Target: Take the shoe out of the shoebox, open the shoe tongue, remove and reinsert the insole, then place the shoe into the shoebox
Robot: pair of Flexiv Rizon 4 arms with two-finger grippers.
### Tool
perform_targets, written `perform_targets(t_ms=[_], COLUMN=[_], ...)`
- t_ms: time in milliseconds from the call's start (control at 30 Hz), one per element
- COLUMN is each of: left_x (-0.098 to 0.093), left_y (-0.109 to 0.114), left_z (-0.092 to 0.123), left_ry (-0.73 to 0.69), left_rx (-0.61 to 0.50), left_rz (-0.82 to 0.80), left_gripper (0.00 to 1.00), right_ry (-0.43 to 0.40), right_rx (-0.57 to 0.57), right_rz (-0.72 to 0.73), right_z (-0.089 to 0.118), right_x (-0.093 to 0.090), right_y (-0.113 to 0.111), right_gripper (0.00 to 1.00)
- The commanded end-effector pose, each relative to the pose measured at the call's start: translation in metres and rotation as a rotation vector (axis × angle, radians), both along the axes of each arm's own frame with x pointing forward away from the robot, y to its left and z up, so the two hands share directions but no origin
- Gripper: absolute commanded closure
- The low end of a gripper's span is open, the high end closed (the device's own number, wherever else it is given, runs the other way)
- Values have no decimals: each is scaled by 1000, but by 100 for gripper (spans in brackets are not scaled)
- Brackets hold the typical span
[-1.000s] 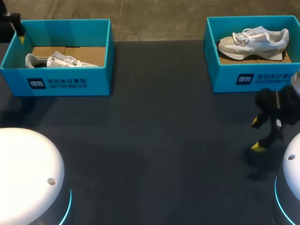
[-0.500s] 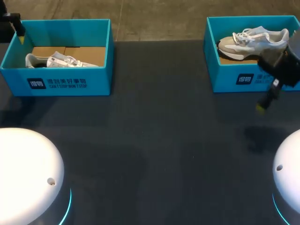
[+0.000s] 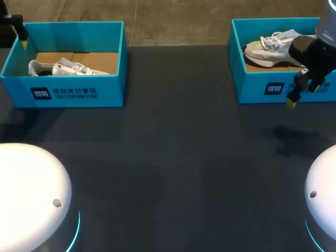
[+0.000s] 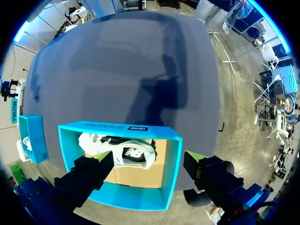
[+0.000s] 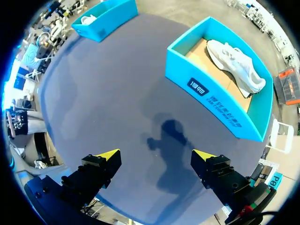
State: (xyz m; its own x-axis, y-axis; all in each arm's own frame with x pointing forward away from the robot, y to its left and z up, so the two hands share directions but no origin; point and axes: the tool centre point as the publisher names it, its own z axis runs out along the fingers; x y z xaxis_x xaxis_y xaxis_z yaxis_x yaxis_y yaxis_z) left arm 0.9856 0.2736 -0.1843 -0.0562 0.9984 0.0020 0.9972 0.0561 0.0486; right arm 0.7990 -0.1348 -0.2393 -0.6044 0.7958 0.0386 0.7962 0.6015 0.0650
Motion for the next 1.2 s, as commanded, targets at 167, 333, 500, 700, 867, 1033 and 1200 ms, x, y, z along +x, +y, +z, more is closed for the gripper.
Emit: perform_targets(t_ms=[167, 333, 500, 700, 867, 1033, 1200], left_x=[-1, -1, -1, -1, -1, -1, -1], left_y=[0, 0, 0, 0, 0, 0, 0], left_z=[0, 0, 0, 0, 0, 0, 0], left_ry=[-2, -2, -2, -2, -2, -2, -2], left_rx=[2, 2, 2, 2, 2, 2, 2], left_rz=[0, 0, 0, 0, 0, 0, 0], left_gripper=[0, 0, 0, 0, 0, 0, 0], right_ry=[7, 4, -20, -53, -92, -78, -78], right_rx=[-8, -18, -72, -96, -117, -163, -163], right_rz=[-1, -132, -274, -425, -528, -582, -582], right_z=[0, 4, 20, 36, 40, 40, 40], right_x=[2, 22, 61, 114, 150, 166, 166], right_y=[1, -6, -23, -50, -66, -74, -74], right_gripper=[0, 0, 0, 0, 0, 0, 0])
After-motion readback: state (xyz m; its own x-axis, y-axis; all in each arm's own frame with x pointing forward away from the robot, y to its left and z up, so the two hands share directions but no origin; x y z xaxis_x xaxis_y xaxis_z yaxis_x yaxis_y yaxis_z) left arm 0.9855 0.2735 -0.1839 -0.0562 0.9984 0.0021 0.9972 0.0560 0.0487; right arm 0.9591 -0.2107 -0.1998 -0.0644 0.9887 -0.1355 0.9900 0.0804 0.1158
